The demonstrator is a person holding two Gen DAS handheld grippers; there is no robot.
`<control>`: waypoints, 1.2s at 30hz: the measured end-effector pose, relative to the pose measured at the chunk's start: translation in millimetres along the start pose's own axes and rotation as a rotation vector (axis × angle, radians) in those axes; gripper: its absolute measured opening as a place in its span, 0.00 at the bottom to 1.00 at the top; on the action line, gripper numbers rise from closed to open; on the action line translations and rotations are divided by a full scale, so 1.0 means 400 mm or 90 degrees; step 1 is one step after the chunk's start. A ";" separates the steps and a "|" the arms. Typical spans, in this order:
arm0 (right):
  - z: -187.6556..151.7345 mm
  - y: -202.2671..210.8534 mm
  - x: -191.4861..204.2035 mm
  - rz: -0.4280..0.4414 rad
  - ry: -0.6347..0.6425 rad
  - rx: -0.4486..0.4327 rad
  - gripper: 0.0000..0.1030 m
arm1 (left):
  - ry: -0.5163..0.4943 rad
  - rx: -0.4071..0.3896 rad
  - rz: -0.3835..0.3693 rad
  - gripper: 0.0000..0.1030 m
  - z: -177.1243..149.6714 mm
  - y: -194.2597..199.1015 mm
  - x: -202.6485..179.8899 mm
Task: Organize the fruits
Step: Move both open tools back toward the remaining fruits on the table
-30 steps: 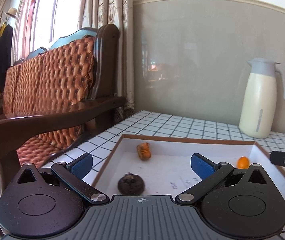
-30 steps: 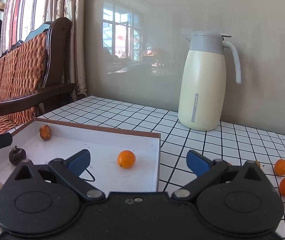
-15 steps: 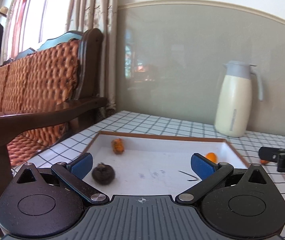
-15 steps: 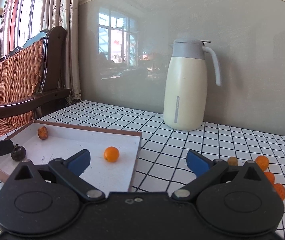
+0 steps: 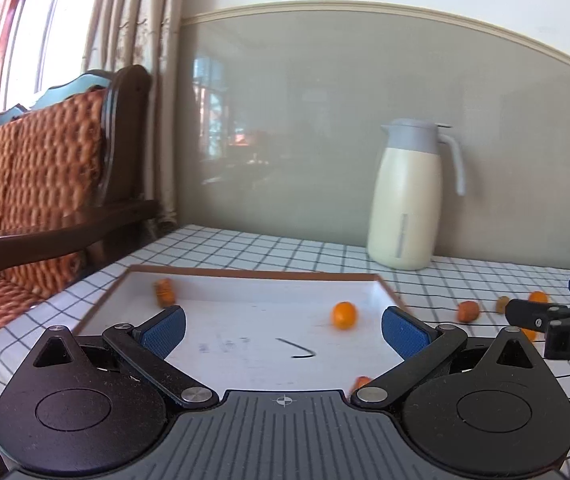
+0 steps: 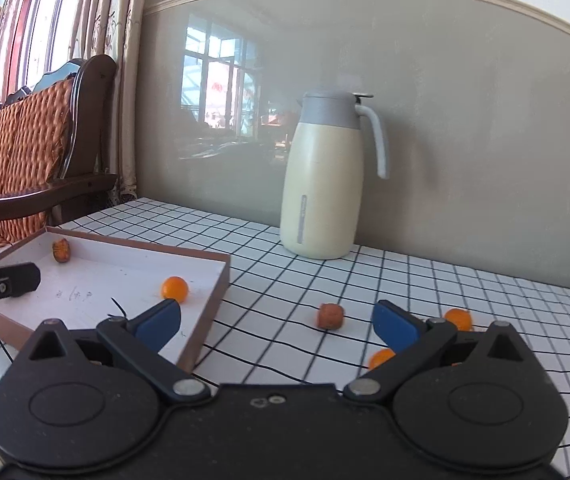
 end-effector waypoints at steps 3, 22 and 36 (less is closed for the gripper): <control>-0.003 0.017 -0.035 -0.012 -0.003 -0.002 0.94 | -0.002 -0.010 -0.022 1.00 0.009 0.004 -0.039; -0.013 0.080 -0.226 -0.074 -0.052 -0.011 0.94 | -0.057 -0.030 -0.091 1.00 0.043 0.006 -0.257; -0.030 0.087 -0.335 -0.129 -0.088 -0.001 0.94 | -0.109 -0.013 -0.134 1.00 0.055 -0.012 -0.388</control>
Point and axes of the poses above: each gripper's, at about its wrist camera, not at the fingertips, and y roughly against the way its jaws point, x to its left, z to its top, the point moved 4 cm from there along -y, roughly the way its jaws point, and after that the axes turned 15 degrees about -y, right-handed, at the moved point
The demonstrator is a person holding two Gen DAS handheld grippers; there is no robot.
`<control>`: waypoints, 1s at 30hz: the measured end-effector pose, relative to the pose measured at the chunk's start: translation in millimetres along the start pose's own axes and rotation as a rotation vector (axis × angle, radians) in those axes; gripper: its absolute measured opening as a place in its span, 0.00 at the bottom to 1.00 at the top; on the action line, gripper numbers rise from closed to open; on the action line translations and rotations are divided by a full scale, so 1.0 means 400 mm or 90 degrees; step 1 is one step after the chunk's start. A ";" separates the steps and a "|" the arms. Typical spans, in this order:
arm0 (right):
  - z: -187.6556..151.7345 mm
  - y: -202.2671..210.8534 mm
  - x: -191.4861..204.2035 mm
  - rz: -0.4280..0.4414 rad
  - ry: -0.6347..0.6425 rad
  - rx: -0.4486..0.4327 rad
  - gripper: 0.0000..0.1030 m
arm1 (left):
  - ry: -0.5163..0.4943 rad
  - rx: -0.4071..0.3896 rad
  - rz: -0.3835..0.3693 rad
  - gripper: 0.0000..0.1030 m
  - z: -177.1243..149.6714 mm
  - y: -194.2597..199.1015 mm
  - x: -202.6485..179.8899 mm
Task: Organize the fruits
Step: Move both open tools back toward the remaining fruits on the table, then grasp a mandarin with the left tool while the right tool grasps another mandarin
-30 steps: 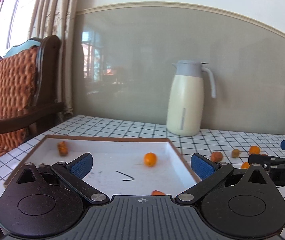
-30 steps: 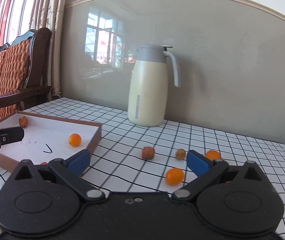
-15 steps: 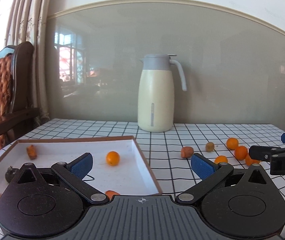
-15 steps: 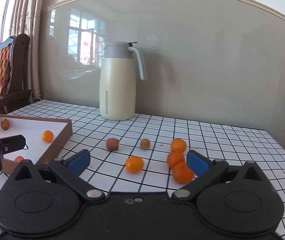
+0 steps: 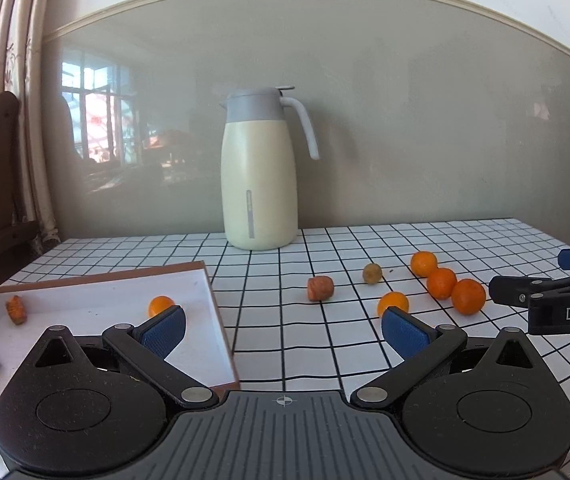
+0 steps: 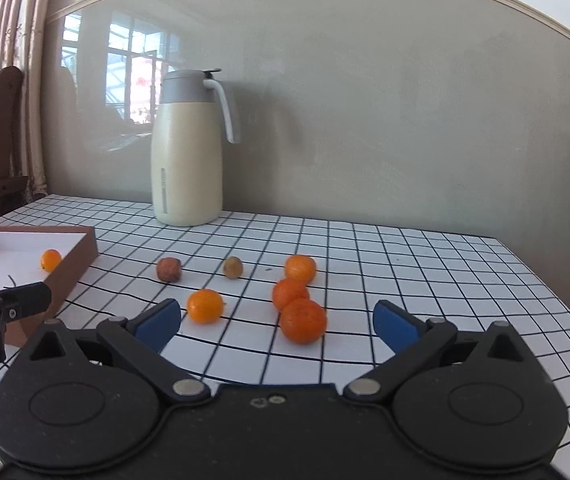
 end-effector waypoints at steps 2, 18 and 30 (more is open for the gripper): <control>0.002 0.000 -0.013 0.003 -0.016 -0.001 0.94 | -0.006 -0.001 -0.018 1.00 0.005 -0.010 -0.019; 0.010 -0.070 -0.067 -0.036 -0.024 -0.006 0.94 | -0.021 0.008 -0.013 1.00 0.042 -0.084 -0.084; -0.004 -0.179 -0.054 -0.029 -0.033 0.073 0.77 | -0.042 0.044 -0.068 1.00 0.040 -0.214 -0.139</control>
Point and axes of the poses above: each gripper's, at about its wrist camera, not at the fingertips, and y roughly against the way its jaws point, x to its left, z to its top, the point moved 4 cm from there along -y, roughly the way its jaws point, and after that the axes turned 15 degrees about -y, right-handed, at the moved point
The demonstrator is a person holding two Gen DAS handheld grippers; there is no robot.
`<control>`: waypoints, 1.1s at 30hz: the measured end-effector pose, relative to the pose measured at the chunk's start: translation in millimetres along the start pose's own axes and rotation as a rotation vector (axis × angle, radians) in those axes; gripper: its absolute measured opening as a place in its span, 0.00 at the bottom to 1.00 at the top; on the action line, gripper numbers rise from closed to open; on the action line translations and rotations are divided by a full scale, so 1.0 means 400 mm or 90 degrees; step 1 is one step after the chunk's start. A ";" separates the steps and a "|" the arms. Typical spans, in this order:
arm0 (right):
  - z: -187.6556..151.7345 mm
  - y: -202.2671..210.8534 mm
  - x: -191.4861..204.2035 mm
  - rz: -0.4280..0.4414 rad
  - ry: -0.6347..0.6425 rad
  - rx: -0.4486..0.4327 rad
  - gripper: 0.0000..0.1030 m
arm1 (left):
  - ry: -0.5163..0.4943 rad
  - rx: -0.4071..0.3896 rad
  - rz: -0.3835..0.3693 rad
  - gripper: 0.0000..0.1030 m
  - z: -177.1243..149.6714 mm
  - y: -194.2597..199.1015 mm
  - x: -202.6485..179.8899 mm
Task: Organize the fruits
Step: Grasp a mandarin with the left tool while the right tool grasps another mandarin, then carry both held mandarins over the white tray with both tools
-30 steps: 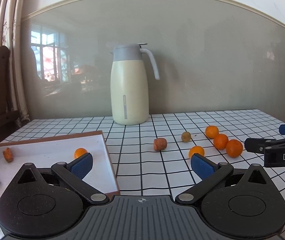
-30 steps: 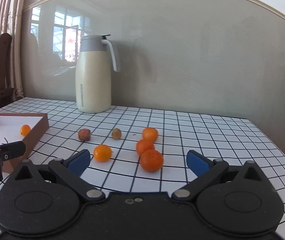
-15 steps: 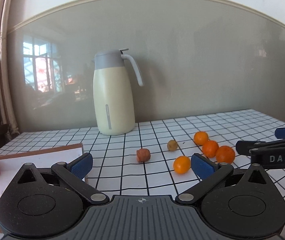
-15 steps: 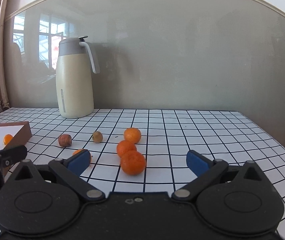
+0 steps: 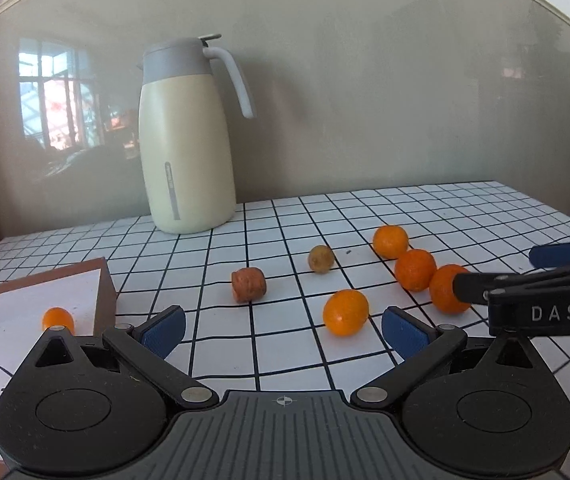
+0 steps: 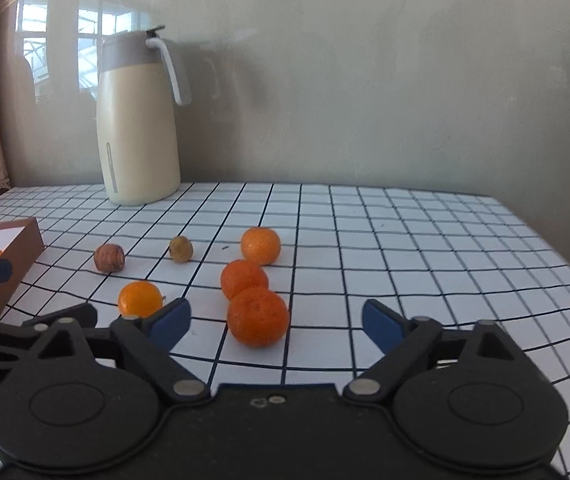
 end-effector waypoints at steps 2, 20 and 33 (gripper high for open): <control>-0.006 -0.022 0.000 0.000 0.002 0.018 0.71 | 0.000 0.008 -0.011 1.00 0.000 -0.021 -0.004; 0.011 -0.093 -0.027 0.064 -0.044 0.096 0.34 | 0.027 0.060 -0.081 0.79 0.022 -0.139 -0.043; 0.019 -0.075 -0.030 0.069 -0.046 0.082 0.31 | -0.018 0.064 -0.079 0.32 0.038 -0.131 -0.088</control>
Point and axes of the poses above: each gripper's, at about its wrist camera, not at the fingertips, and y roughly against the way its jaws point, x to its left, z to its top, the point moved 4 cm from there along -y, roughly the way its jaws point, and after that the axes turned 15 degrees about -y, right-handed, at the moved point
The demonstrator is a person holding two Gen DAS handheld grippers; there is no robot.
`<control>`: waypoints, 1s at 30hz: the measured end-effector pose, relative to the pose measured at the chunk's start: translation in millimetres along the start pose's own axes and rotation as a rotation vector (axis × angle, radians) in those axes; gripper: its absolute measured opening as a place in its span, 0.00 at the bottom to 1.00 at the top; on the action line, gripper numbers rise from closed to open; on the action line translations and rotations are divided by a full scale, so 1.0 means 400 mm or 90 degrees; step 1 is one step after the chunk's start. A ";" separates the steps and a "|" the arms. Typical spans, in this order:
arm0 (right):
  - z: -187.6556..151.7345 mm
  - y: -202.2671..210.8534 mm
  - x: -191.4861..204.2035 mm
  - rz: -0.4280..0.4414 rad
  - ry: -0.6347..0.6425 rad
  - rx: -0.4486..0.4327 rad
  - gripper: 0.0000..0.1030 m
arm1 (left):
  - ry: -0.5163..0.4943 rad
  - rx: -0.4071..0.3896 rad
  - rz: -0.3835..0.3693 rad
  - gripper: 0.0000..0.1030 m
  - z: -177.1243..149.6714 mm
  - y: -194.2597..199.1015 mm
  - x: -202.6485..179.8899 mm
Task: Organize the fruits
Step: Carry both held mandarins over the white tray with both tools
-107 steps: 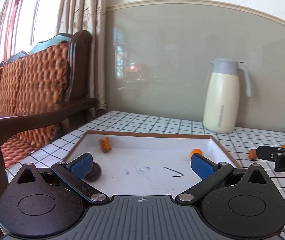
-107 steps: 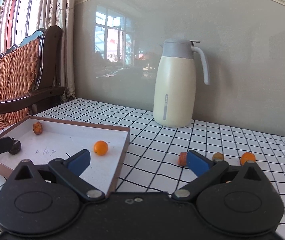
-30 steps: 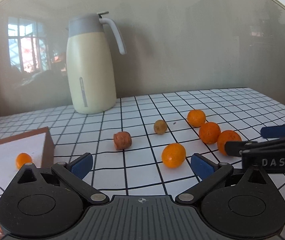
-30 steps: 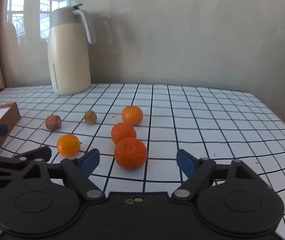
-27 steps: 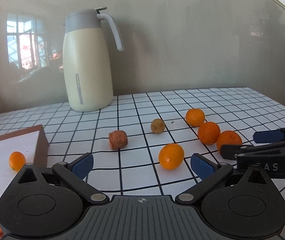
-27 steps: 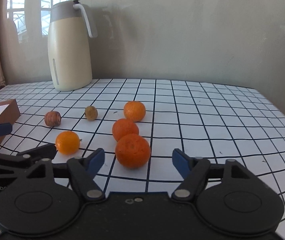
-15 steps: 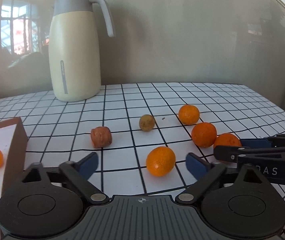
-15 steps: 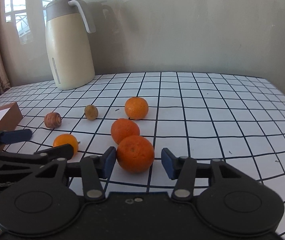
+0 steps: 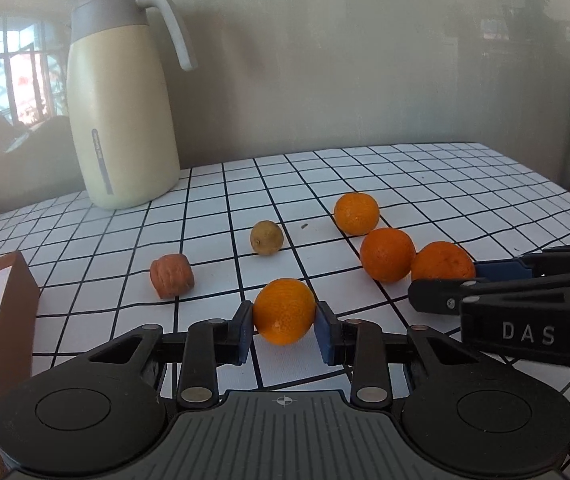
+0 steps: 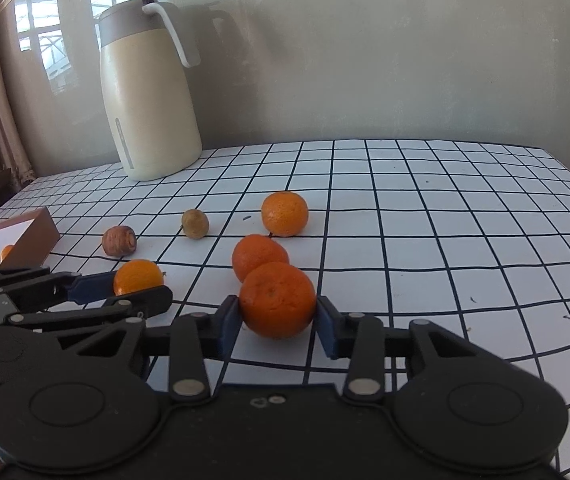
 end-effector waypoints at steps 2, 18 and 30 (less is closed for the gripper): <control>0.005 0.010 -0.003 -0.001 -0.005 -0.007 0.31 | -0.002 -0.002 0.000 0.32 -0.003 0.010 -0.002; 0.021 0.097 0.046 0.009 0.010 -0.044 0.31 | 0.008 -0.066 0.043 0.32 0.001 0.202 0.062; 0.013 0.133 0.162 0.040 0.055 -0.066 0.31 | 0.067 -0.073 0.104 0.32 -0.079 0.297 0.183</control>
Point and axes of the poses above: each gripper's, at about its wrist camera, not at the fingertips, and y roughly against the way its jaws point, x to its left, z to its top, the point moved 4 cm from there along -y, roughly the way its jaws point, and after that the axes turned 15 degrees about -y, right-handed, at the moved point
